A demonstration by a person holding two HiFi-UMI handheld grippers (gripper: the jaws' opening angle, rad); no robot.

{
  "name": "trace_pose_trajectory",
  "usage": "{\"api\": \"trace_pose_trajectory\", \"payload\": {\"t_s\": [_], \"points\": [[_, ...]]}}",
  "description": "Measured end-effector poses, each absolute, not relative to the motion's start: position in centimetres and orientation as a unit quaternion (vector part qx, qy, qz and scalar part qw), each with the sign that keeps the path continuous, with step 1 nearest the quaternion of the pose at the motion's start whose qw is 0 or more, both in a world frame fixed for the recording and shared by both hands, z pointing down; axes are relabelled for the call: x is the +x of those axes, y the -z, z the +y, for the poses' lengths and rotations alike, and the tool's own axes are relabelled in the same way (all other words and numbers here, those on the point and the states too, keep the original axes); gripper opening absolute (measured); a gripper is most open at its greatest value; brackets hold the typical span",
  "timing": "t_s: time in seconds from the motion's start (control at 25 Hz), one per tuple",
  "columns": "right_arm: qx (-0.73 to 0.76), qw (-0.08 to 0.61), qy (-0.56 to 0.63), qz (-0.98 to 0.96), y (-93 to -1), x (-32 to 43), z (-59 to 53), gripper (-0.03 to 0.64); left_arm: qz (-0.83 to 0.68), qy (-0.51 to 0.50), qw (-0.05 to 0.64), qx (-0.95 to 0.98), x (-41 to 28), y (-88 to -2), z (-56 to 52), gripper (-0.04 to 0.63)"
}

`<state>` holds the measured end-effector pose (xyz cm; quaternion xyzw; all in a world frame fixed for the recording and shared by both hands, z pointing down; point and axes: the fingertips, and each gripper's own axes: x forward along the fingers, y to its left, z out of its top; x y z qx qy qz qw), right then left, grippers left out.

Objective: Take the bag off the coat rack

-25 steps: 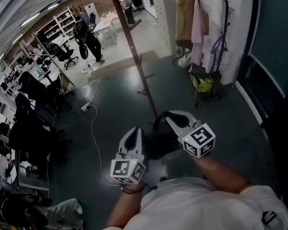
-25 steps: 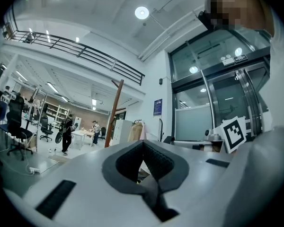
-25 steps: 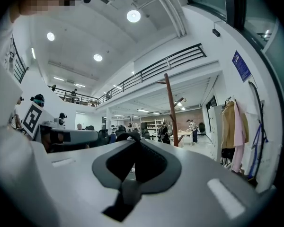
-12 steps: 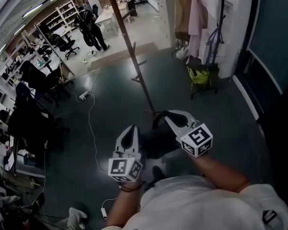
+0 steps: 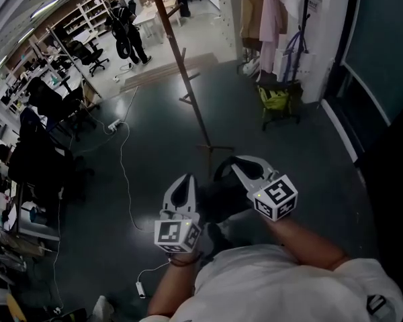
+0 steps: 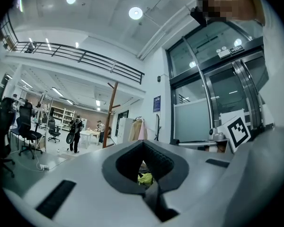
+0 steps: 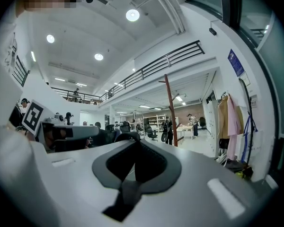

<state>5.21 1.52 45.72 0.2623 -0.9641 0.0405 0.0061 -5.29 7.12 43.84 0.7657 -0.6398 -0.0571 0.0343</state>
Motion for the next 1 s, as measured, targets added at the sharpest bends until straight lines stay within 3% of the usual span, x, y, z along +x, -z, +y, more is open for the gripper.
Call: {"api": "trace_pose_trajectory", "payload": {"t_s": [1.0], "points": [[0.264, 0.005, -0.033, -0.964, -45.0, 5.0, 0.6, 0.023, -0.635, 0.066, 0.033, 0.769, -5.5, -42.9, 6.3, 0.006]]}}
